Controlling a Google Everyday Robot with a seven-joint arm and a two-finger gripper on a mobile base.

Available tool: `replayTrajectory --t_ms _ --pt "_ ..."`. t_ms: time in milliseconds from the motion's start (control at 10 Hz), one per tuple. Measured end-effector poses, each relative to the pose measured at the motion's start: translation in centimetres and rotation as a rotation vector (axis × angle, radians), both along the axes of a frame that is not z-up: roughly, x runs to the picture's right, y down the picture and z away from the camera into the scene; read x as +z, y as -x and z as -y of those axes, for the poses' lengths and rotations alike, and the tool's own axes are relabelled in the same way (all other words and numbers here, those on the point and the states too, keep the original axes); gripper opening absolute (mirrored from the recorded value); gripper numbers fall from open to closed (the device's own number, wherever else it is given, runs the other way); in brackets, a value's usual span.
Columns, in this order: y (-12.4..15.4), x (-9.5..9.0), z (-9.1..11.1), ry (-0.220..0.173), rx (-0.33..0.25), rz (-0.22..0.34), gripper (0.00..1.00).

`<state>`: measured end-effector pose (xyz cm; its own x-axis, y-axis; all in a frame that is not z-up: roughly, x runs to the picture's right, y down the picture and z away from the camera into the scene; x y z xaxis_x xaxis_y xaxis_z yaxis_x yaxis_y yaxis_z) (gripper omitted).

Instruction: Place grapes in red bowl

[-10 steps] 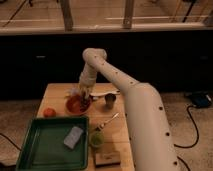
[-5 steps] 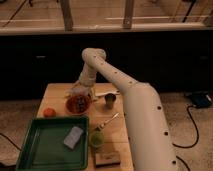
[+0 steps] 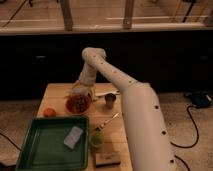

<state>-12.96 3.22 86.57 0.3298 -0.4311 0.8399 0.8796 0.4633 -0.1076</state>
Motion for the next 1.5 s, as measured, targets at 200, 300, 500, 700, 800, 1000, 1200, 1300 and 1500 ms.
replayTrajectory --t_ms 200,300,500,700,800,1000,1200,1300,1500 --pt "0.18 0.04 0.09 0.001 -0.008 0.006 0.80" --pt "0.25 0.03 -0.01 0.003 -0.010 0.007 0.80" --pt "0.07 0.03 -0.06 0.006 -0.011 0.004 0.80" --pt "0.04 0.11 0.03 0.003 -0.007 0.004 0.80" --pt "0.03 0.09 0.07 0.002 -0.007 0.004 0.80" --pt "0.09 0.10 0.05 0.002 -0.007 0.005 0.80" --pt "0.05 0.08 0.08 0.002 -0.007 0.004 0.80" --pt "0.06 0.08 0.09 0.001 -0.007 0.004 0.80" --pt "0.09 0.08 0.08 0.001 -0.008 0.004 0.80"
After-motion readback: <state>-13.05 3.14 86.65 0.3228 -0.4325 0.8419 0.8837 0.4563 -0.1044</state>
